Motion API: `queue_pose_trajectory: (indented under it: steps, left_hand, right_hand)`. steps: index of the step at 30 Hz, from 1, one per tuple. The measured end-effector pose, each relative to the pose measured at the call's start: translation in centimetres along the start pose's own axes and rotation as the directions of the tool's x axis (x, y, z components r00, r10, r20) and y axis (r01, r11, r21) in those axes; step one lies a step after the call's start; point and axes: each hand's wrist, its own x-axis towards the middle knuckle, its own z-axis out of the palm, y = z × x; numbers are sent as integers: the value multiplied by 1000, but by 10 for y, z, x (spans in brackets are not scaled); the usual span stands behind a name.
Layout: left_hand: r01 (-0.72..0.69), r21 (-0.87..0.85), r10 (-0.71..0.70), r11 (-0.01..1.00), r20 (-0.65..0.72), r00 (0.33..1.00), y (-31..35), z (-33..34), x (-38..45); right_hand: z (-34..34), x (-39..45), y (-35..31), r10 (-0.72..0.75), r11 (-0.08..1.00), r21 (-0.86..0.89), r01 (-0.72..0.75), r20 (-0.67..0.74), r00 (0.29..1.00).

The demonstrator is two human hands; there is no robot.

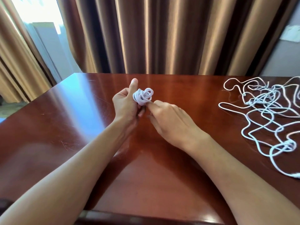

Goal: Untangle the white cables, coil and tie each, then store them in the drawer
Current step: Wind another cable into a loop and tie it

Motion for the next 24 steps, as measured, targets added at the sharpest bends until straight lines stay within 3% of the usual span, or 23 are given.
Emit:
queue_pose_trajectory:
  steps: [2, 3, 6, 8, 10, 13, 16, 20, 24]
  left_hand:
    - [-89, 94, 98, 992, -96, 991, -3, -2, 3]
    - [-191, 198, 218, 961, -122, 968, -3, -3, 5]
    - [-470, 549, 553, 691, 17, 833, -6, -9, 12]
    - [-533, 635, 600, 560, 133, 789, -9, -12, 15]
    - [-539, 662, 560, 521, 212, 801, -10, -15, 19]
    - [-556, 615, 412, 559, 376, 830, -4, -15, 19]
    - [-497, 507, 216, 705, 514, 830, 1, -10, 10]
    - [-280, 302, 97, 911, 504, 858, 8, -4, -5]
    - [-164, 168, 80, 972, 420, 904, 9, 2, -11]
  right_hand:
    - [-3, -1, -5, -39, 997, -66, 39, -10, 999]
    - [-4, -1, -8, -66, 991, -115, 63, -18, 998]
    - [-7, -3, -12, -121, 981, -164, 103, -106, 987]
    - [-8, -4, -13, -160, 977, -167, 135, -148, 976]
    - [-11, -2, -10, -188, 968, -201, 149, -193, 963]
    - [-16, 2, 8, -150, 976, -188, 107, -233, 961]
    - [-20, 0, 25, -110, 991, -97, 90, -232, 966]
    - [-15, 0, 34, 16, 991, 136, 9, -188, 982]
    - [-2, 1, 30, 68, 942, 335, -29, -106, 992]
